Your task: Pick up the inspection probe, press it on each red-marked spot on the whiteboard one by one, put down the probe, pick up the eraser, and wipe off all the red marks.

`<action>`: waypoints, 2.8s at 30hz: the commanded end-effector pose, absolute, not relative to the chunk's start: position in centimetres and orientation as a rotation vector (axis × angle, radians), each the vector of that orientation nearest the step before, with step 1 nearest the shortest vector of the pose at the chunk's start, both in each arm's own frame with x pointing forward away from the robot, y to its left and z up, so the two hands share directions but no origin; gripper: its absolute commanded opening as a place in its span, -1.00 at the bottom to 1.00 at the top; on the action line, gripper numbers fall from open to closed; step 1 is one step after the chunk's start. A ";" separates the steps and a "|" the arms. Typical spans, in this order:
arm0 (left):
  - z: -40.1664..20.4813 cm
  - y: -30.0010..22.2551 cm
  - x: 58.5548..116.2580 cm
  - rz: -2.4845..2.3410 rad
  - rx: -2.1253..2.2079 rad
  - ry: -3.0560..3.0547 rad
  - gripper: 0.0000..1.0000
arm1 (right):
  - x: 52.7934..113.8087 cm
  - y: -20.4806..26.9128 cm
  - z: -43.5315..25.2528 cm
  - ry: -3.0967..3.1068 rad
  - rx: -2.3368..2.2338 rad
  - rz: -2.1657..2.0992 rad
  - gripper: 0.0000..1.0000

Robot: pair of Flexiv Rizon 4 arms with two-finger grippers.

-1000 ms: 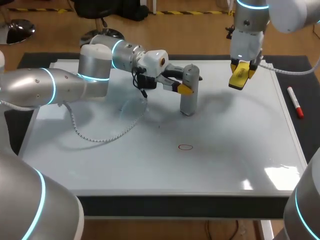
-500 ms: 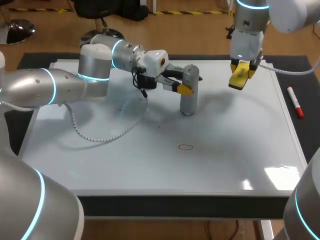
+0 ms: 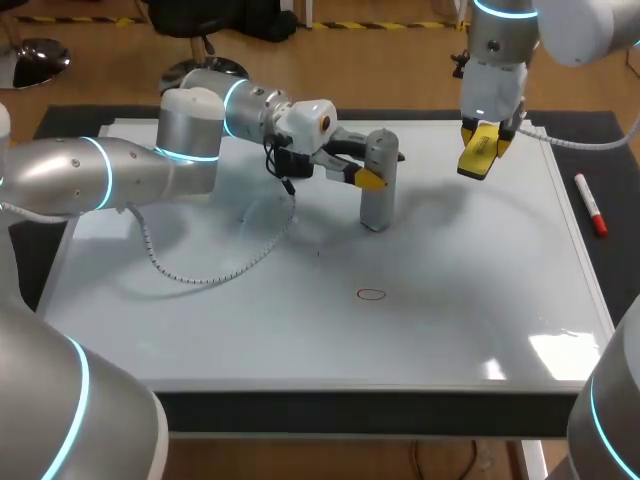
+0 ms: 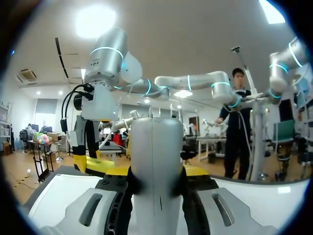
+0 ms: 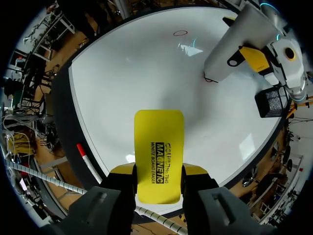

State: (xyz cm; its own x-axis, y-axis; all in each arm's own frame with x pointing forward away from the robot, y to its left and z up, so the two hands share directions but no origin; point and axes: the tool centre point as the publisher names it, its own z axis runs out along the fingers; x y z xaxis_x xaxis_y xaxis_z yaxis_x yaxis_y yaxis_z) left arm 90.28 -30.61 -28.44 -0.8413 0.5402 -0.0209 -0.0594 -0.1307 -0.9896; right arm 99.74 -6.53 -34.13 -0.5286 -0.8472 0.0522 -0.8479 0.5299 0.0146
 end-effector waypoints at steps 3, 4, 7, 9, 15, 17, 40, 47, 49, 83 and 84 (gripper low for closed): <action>-28.9 -30.9 90.4 2.038 -0.538 -1.725 -1.00 | 99.7 -6.6 -34.0 -2.699 1.501 0.023 -1.00; -28.8 -30.9 90.4 2.039 -0.542 -1.726 -1.00 | 99.7 -6.6 -34.0 -2.699 1.501 0.023 -1.00; -28.1 -30.8 90.3 2.044 -0.550 -1.724 -1.00 | 99.7 -6.6 -34.0 -2.699 1.501 0.023 -1.00; -27.4 -30.6 90.2 2.049 -0.560 -1.725 -1.00 | 99.7 -6.6 -34.0 -2.699 1.501 0.023 -1.00; -24.9 -29.8 90.4 2.065 -0.594 -1.735 -1.00 | 99.7 -6.6 -34.0 -2.699 1.501 0.023 -1.00; -24.4 -29.5 90.4 2.068 -0.603 -1.746 -1.00 | 99.7 -6.6 -34.0 -2.699 1.501 0.023 -1.00; -22.3 -22.4 94.4 2.172 -0.465 -1.955 -1.00 | 99.7 -6.6 -34.0 -2.699 1.501 0.023 -1.00; -22.7 -19.7 95.5 2.188 -0.390 -2.032 -1.00 | 99.7 -6.6 -34.0 -2.699 1.501 0.023 -1.00; -22.8 -19.0 95.7 2.191 -0.369 -2.051 -1.00 | 99.7 -6.6 -34.0 -2.699 1.501 0.023 -1.00; -25.3 -5.1 100.7 2.346 0.100 -2.324 -1.00 | 99.7 -6.6 -34.0 -2.699 1.501 0.023 -1.00; -25.4 -4.9 100.9 2.344 0.105 -2.327 -1.00 | 99.7 -6.6 -34.0 -2.699 1.501 0.023 -1.00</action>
